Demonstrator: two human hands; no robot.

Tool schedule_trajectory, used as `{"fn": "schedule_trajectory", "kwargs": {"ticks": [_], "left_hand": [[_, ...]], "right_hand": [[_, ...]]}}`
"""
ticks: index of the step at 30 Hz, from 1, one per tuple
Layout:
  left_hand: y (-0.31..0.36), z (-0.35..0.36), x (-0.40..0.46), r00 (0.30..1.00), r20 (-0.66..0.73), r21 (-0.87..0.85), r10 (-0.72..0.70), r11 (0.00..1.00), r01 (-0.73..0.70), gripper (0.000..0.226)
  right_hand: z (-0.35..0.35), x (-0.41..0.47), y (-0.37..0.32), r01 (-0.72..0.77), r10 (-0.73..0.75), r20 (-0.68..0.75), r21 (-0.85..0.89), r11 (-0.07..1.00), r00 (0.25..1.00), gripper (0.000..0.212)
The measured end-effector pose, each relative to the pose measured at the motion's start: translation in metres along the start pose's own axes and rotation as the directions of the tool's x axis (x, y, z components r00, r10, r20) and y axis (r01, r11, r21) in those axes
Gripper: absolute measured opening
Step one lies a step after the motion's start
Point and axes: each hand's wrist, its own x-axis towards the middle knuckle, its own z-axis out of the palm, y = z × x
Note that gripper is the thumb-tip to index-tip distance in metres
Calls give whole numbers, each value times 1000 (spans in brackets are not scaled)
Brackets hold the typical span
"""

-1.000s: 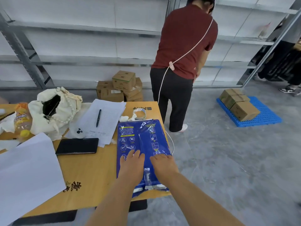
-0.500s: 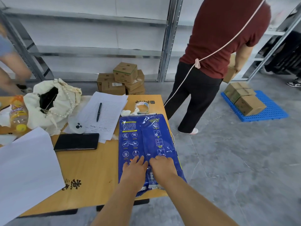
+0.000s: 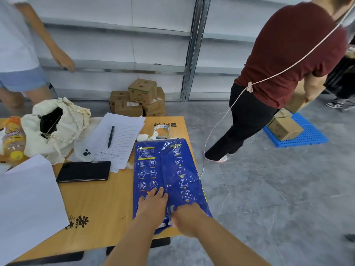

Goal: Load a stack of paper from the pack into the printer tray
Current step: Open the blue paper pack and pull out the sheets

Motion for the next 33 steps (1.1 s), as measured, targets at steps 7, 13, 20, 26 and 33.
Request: {"fn": "schedule_trajectory", "kwargs": {"ticks": [7,13,20,26,33], "left_hand": [[11,-7,-5,999,-37,-138,-18,990,12,62],[28,-12,-8,977,-75,-752,-201,655,77,47],[59,-43,6,979,125,-992,-160,-19,123,44],[82,-51,6,1000,-18,-990,-24,141,-15,42],[49,-4,2,985,-172,-456,5,886,-84,42]], "right_hand": [[6,-9,-12,-10,-9,195,92,996,981,27],[10,-15,-23,-103,63,264,140,985,962,29],[1,-18,-19,-198,158,136,366,909,978,31],[-3,-14,7,-343,382,36,523,780,923,33],[9,-11,41,-375,466,6,603,704,885,49]]}}
